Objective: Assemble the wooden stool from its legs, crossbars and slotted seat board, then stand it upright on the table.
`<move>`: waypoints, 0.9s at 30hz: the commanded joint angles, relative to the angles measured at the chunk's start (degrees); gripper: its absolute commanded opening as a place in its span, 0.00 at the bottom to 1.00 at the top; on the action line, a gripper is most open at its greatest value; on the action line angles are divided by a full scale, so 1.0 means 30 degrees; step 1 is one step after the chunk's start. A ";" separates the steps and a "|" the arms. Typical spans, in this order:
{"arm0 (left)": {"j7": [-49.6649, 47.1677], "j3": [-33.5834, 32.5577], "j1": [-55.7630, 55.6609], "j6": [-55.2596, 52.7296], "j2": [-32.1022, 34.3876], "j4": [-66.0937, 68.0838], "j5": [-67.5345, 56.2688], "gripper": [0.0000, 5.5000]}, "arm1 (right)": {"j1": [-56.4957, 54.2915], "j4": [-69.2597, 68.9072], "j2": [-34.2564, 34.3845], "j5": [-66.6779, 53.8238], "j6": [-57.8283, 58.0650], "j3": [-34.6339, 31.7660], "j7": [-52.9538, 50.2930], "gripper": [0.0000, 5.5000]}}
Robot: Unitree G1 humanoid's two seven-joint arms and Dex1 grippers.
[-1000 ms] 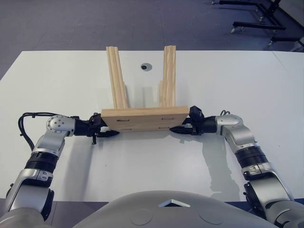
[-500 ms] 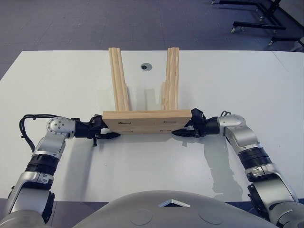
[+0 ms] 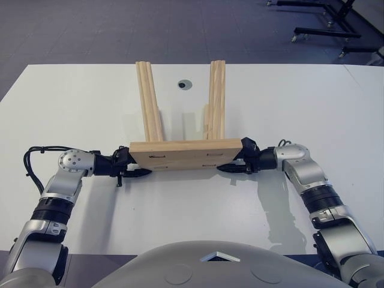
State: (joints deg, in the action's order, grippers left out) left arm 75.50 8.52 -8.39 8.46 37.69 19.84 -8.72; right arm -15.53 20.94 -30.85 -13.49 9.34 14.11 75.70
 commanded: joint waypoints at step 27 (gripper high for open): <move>-0.6520 -0.8921 0.3013 -2.4816 0.2388 -1.5773 -2.0841 0.26 | -0.4566 -1.1056 -0.6627 -1.4951 2.6123 -0.5608 -0.0266 0.27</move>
State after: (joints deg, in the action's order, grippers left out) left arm 59.27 -19.56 3.05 -63.47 44.71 -23.80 -66.41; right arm -24.60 -11.40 -54.30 -52.96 83.85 -2.66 76.14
